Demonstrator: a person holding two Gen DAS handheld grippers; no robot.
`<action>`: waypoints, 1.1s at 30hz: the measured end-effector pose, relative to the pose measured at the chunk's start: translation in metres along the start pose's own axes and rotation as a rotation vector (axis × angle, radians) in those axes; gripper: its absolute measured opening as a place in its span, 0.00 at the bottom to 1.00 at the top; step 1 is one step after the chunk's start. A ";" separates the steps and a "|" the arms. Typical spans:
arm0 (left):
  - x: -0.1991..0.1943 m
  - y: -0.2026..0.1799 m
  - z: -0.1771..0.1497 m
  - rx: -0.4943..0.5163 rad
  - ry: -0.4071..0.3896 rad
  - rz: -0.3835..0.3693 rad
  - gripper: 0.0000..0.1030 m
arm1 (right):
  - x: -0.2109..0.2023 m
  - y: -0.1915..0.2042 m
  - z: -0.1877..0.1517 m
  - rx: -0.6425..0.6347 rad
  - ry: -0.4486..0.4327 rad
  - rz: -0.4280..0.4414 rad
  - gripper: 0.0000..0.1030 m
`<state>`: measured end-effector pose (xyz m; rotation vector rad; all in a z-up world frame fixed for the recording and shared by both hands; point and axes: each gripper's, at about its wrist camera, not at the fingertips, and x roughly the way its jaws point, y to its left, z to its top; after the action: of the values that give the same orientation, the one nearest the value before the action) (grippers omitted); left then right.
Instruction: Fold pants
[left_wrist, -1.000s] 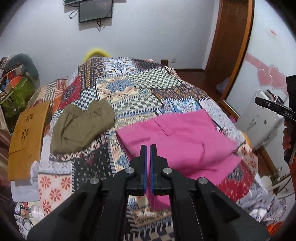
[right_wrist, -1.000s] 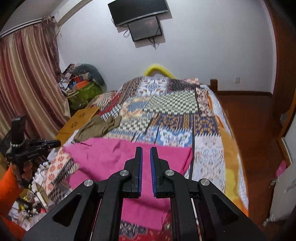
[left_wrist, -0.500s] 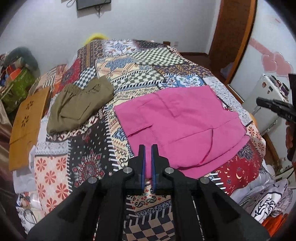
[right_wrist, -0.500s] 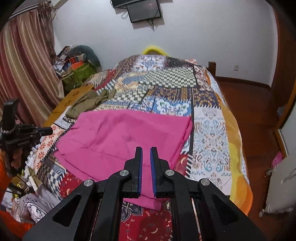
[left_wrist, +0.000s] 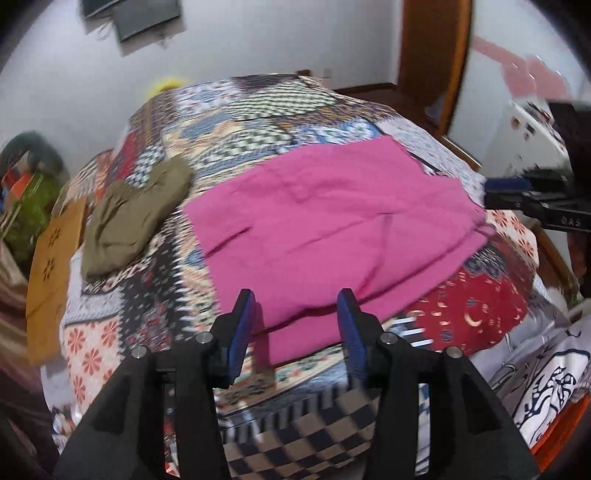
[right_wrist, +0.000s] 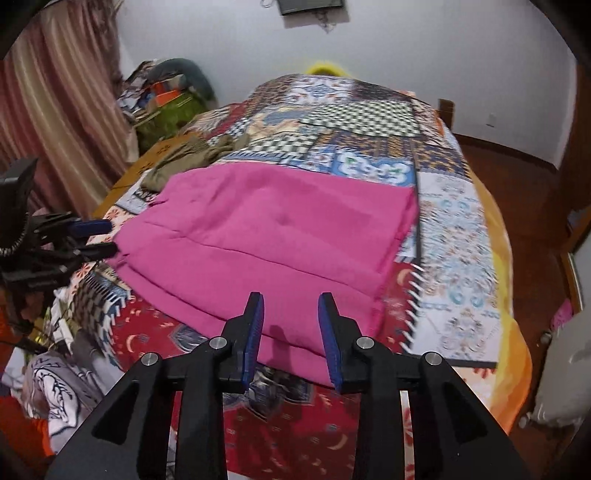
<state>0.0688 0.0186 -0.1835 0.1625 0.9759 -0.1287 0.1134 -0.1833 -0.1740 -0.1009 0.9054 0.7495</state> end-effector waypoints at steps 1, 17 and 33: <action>0.002 -0.005 0.001 0.012 0.005 -0.008 0.45 | 0.002 0.005 0.002 -0.014 0.004 0.005 0.27; 0.031 -0.057 0.016 0.148 0.038 -0.084 0.45 | 0.026 0.052 0.003 -0.174 0.068 0.083 0.35; 0.038 -0.037 0.040 0.015 0.088 -0.209 0.27 | 0.044 0.069 0.009 -0.259 0.099 0.051 0.41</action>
<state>0.1156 -0.0267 -0.1959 0.0800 1.0786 -0.3223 0.0935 -0.1045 -0.1858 -0.3469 0.9036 0.9138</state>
